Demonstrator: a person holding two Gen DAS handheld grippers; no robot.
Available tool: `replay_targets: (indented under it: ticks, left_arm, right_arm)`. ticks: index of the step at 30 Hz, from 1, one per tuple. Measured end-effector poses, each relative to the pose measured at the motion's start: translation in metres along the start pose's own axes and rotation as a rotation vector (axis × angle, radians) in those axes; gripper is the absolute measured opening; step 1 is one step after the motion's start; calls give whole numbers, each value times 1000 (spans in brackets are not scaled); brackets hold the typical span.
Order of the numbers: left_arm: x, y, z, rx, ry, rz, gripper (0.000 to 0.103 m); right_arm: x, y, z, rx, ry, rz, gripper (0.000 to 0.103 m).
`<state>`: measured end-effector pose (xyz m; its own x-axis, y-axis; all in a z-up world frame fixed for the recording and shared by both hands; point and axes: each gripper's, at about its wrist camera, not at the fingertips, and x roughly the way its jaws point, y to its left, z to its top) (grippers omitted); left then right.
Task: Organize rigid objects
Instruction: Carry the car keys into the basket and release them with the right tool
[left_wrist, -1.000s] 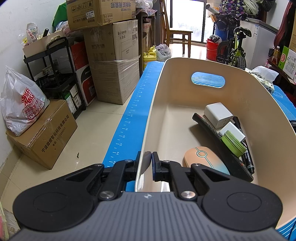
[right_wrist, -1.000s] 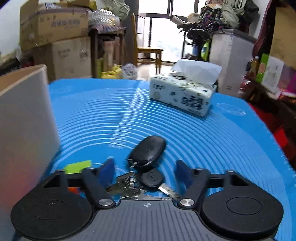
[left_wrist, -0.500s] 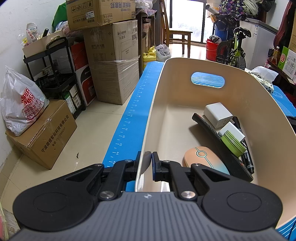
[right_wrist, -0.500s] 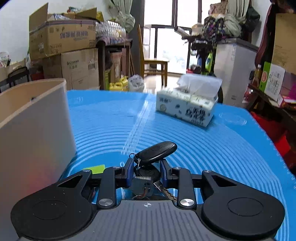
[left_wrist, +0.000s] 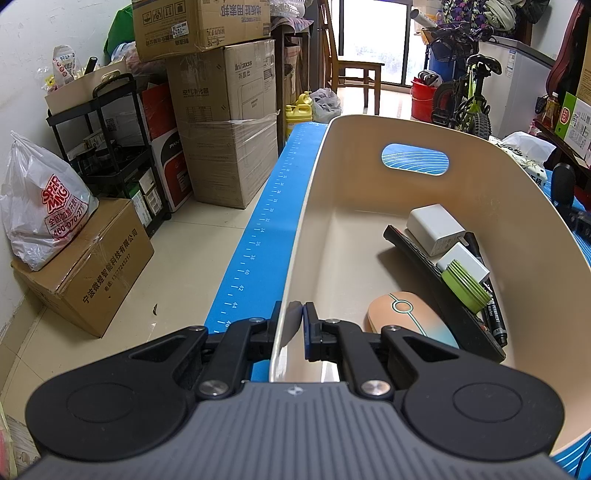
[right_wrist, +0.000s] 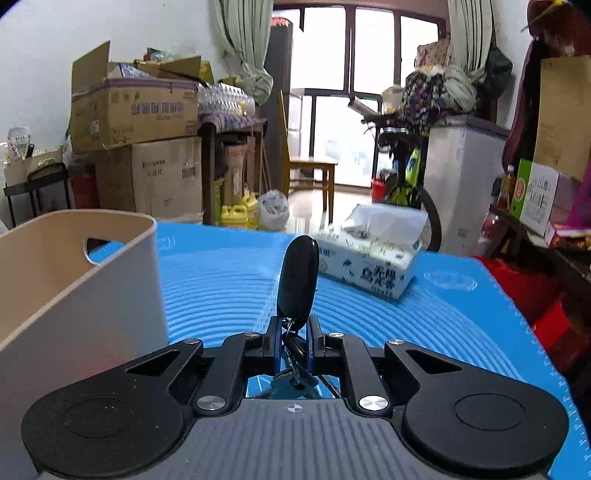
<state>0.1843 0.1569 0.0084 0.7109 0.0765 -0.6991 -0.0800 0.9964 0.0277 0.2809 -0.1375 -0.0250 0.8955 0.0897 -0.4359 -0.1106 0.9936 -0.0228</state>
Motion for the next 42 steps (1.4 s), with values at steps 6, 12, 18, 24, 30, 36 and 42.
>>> replay_targets:
  ticks: [6, 12, 18, 24, 30, 36, 42]
  left_arm:
    - [0, 0, 0, -1, 0, 0, 10]
    - [0, 0, 0, 0, 0, 0, 10]
    - [0, 0, 0, 0, 0, 0, 10]
    - [0, 0, 0, 0, 0, 0, 10]
    - [0, 0, 0, 0, 0, 0, 10]
    - [0, 0, 0, 0, 0, 0, 10]
    - [0, 0, 0, 0, 0, 0, 10]
  right_arm:
    - [-33, 10, 21, -15, -97, 38, 21]
    - [-63, 26, 50, -20, -182, 105, 21]
    - [-84, 51, 76, -46, -235, 184, 21]
    - [-85, 88, 83, -97, -203, 278, 21]
    - [-63, 132, 71, -200, -57, 317, 21]
    - [-41, 156, 51, -298, 105, 295, 21]
    - [-28, 165, 41, -350, 244, 293, 21]
